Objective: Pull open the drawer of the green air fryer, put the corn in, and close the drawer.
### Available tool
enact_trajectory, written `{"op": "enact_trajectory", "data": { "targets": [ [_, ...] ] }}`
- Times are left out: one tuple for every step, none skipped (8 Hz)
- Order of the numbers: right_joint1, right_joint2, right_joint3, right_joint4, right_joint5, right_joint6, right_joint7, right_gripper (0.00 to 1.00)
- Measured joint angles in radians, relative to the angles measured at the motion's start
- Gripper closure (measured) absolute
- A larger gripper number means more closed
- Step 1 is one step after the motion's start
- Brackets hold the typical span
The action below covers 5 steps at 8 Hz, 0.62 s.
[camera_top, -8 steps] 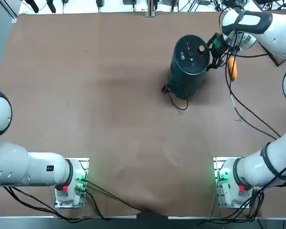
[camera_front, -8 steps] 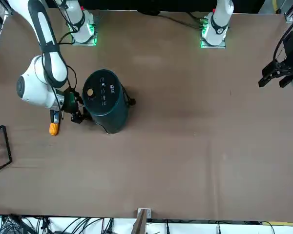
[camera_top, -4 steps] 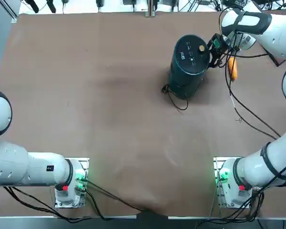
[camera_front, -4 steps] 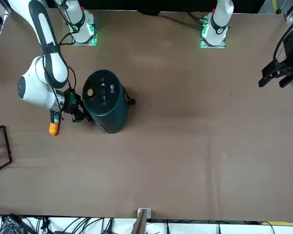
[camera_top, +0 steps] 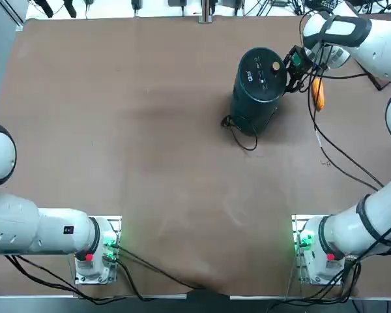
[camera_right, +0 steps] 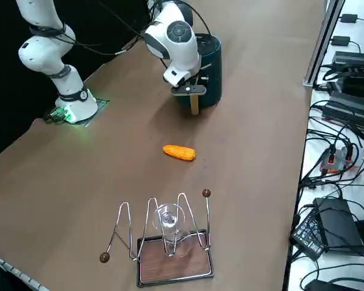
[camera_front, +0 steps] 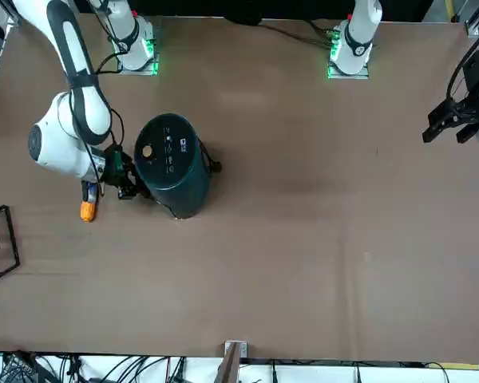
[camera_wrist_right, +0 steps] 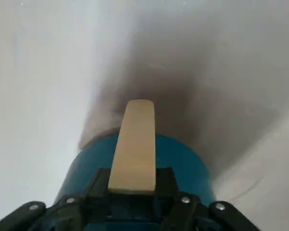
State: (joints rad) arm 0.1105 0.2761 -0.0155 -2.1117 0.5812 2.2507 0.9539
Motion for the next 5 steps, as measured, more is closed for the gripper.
{"op": "enact_trajectory", "data": {
  "targets": [
    [-0.009, 0.0, -0.01, 0.001, -0.001, 0.0, -0.01, 0.52],
    [-0.024, 0.0, -0.016, 0.001, -0.001, -0.003, -0.022, 0.52],
    [-0.035, 0.0, -0.016, 0.001, -0.001, -0.006, -0.028, 0.52],
    [-0.04, 0.0, -0.016, 0.001, -0.002, -0.006, -0.029, 0.52],
    [-0.045, 0.0, -0.017, 0.001, -0.007, -0.006, -0.029, 0.52]
  ]
}}
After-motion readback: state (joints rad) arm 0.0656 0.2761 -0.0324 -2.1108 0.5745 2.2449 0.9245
